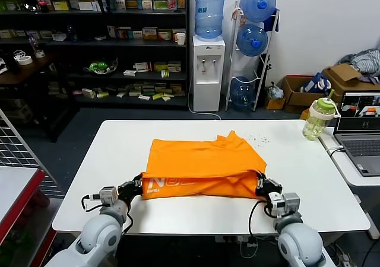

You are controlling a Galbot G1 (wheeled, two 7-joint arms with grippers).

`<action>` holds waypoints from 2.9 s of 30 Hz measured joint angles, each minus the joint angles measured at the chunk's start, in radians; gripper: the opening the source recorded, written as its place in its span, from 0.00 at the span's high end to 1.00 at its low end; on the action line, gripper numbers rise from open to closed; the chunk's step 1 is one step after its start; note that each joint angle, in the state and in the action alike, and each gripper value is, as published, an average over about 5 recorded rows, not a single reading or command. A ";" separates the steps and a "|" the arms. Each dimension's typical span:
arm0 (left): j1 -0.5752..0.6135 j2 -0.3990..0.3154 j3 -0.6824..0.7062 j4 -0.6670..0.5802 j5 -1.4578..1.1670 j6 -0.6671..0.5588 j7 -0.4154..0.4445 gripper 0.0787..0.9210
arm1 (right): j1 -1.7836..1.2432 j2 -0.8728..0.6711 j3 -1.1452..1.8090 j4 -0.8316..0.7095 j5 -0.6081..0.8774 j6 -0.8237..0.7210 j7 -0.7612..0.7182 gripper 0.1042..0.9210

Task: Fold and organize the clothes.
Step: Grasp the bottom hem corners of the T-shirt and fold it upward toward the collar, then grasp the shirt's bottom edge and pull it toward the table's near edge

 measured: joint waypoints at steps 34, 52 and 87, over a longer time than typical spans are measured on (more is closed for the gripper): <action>0.183 -0.076 -0.043 -0.071 0.112 -0.011 0.043 0.12 | -0.217 -0.074 0.122 0.006 -0.034 0.066 -0.152 0.12; 0.151 -0.120 -0.061 0.014 0.158 -0.048 0.068 0.20 | -0.178 -0.059 0.126 -0.091 0.042 0.069 -0.214 0.38; 0.205 -0.049 -0.071 -0.078 0.077 -0.030 0.006 0.99 | -0.302 -0.119 0.207 0.046 0.151 0.036 -0.194 0.98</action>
